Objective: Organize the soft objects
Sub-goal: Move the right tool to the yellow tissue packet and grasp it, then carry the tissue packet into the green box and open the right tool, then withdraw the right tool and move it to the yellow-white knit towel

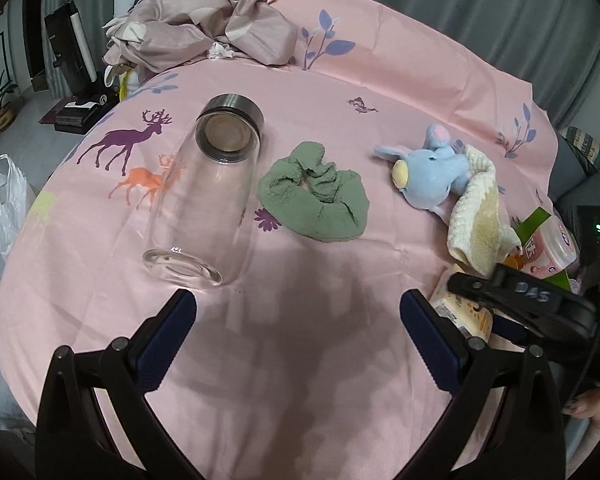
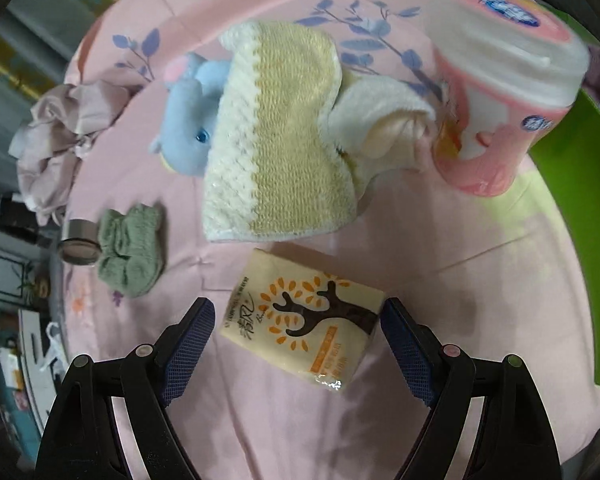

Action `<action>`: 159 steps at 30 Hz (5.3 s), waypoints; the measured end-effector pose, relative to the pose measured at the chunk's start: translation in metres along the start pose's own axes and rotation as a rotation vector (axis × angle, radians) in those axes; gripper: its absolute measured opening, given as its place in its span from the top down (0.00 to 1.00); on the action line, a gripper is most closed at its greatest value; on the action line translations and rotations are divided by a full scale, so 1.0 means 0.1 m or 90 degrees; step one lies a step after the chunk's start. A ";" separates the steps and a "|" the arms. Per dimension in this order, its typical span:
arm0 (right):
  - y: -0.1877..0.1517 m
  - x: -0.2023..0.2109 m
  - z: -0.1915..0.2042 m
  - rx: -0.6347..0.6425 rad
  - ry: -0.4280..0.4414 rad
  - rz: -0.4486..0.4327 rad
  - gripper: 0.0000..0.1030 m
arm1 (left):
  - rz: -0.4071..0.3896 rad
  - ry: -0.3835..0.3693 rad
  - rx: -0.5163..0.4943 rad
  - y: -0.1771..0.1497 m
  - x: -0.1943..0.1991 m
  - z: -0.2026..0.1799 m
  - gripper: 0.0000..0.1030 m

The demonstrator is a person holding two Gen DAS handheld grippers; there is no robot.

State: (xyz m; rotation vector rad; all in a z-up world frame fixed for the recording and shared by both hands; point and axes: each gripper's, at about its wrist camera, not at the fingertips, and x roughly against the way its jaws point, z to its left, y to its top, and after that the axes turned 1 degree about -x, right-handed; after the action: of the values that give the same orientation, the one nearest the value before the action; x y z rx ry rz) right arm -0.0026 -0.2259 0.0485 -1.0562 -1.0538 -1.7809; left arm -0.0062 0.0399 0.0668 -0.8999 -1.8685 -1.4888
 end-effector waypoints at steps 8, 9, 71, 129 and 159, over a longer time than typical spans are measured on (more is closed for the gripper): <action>-0.10 -0.10 0.28 0.152 -0.013 -0.010 0.19 | -0.012 -0.008 0.000 0.03 0.06 0.02 0.01; -0.13 -0.10 0.32 0.187 0.007 0.003 0.19 | -0.015 -0.006 0.005 0.03 0.07 0.04 0.02; -0.31 1.18 0.21 0.243 0.083 -0.201 0.46 | -0.059 -0.336 -0.063 -0.07 0.52 -0.90 0.76; 0.20 1.35 -2.37 -0.147 -0.019 -0.151 0.45 | 0.160 -0.368 -0.330 -0.67 -0.26 -3.33 0.72; 0.15 1.66 -1.83 -0.069 -0.048 -0.232 0.25 | 0.023 -0.346 -0.275 -0.32 0.45 -2.49 0.01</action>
State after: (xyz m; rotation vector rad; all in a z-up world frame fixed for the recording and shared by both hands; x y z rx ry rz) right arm -0.0916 -0.4339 0.1485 -1.0529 -1.2721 -2.1214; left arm -0.0516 -0.2010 0.1357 -1.6697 -1.8907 -1.7881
